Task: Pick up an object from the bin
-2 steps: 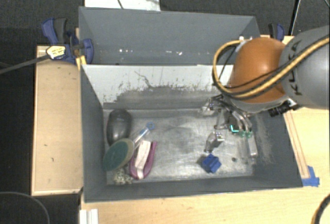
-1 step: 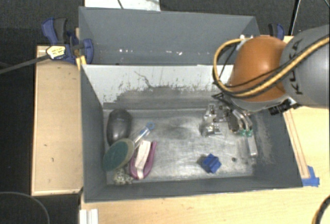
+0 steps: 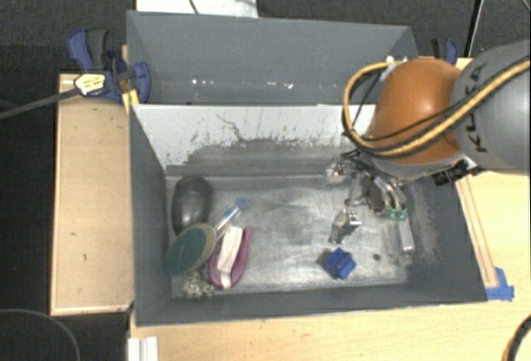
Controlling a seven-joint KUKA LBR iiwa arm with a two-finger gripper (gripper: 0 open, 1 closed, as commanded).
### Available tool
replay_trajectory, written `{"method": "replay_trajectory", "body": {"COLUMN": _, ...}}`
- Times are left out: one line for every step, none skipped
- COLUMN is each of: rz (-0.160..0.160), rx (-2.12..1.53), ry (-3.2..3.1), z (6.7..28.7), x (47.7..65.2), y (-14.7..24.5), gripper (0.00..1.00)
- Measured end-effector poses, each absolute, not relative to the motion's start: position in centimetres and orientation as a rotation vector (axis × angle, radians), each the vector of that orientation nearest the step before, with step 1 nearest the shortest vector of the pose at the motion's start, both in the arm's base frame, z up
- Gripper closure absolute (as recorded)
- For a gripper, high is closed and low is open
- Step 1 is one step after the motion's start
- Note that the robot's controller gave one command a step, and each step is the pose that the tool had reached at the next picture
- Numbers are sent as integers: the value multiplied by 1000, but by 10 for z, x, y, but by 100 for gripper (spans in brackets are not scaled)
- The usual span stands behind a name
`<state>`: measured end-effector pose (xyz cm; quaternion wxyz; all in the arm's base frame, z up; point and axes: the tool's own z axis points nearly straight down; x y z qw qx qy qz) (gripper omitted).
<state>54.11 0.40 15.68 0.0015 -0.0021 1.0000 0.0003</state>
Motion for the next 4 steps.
{"method": "replay_trajectory", "body": {"rz": 1, "rx": -401, "ry": 3097, "z": 100, "x": 512, "y": -13, "gripper": 0}}
{"method": "replay_trajectory", "body": {"rz": -9, "rx": -784, "ry": 3017, "z": 99, "x": 506, "y": -86, "gripper": 0}}
{"method": "replay_trajectory", "body": {"rz": -2, "rx": -898, "ry": 2983, "z": 92, "x": 517, "y": -110, "gripper": 0}}
{"method": "replay_trajectory", "body": {"rz": -2, "rx": -801, "ry": 3030, "z": 76, "x": 528, "y": -128, "gripper": 0}}
